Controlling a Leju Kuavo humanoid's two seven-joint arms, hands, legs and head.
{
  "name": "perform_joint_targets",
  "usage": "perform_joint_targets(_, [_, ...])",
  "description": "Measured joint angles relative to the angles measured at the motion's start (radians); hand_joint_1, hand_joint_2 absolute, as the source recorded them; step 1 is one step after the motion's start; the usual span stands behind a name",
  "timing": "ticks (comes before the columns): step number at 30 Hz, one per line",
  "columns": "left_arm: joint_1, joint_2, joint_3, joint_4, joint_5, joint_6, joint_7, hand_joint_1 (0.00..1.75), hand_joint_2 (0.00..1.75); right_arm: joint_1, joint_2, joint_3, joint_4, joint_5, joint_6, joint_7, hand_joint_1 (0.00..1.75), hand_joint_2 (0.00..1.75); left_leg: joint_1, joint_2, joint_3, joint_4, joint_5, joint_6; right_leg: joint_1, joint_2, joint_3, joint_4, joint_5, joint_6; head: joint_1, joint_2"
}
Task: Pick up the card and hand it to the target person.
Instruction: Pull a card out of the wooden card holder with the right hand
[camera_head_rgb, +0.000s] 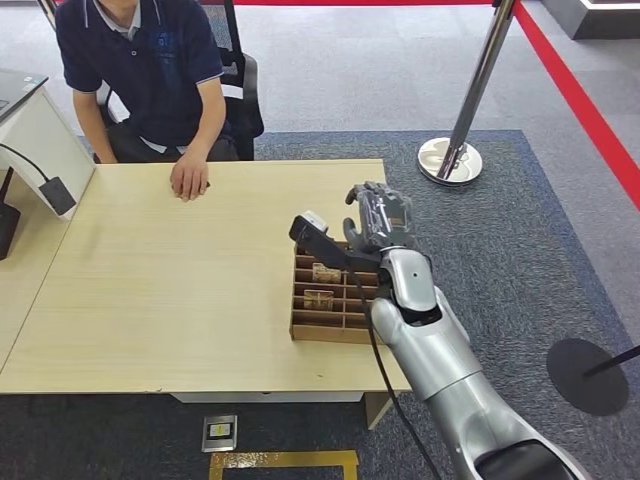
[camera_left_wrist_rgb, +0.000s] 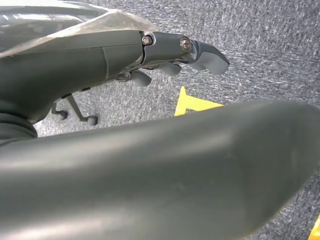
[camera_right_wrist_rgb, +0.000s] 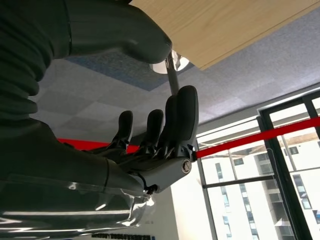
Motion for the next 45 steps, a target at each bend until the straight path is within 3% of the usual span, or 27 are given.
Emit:
perform_joint_targets(5, [0.000,0.000,0.000,0.000,-0.002,0.000,0.006,0.00,0.00,0.000,0.000,-0.001,0.016,0.000,0.003,0.005,0.86,1.75,0.000,0.000,0.000,0.000,0.000,0.000,0.000,0.000,0.000,0.000,0.000,0.000,0.000,0.000])
perform_joint_targets(15, [0.000,0.000,0.000,0.000,-0.007,0.000,0.006,0.00,0.00,0.002,-0.001,-0.012,0.073,-0.003,-0.002,0.007,0.89,1.75,0.000,0.000,0.000,0.000,0.000,0.000,0.000,0.000,0.000,0.000,0.000,0.000,0.000,0.000])
perform_joint_targets(20, [0.000,0.001,0.000,0.000,-0.009,0.000,0.007,0.00,0.00,0.002,-0.002,-0.020,0.101,-0.003,-0.005,0.010,1.00,1.75,0.000,0.000,0.000,0.000,0.000,0.000,0.000,0.000,0.000,0.000,0.000,0.000,0.000,0.000])
perform_joint_targets(31, [0.000,0.001,0.000,0.000,-0.011,0.000,0.007,0.00,0.00,0.003,-0.006,-0.030,0.144,-0.009,-0.013,0.010,1.04,1.75,0.000,0.000,0.000,0.000,0.000,0.000,0.000,0.000,0.000,0.000,0.000,0.000,0.000,0.000])
perform_joint_targets(45, [0.001,0.003,0.000,0.000,-0.020,0.000,0.007,0.00,0.00,0.004,-0.014,-0.040,0.174,-0.012,-0.017,0.013,0.92,1.75,0.000,0.000,0.000,0.000,0.000,0.000,0.000,0.000,0.000,0.000,0.000,0.000,0.000,0.000])
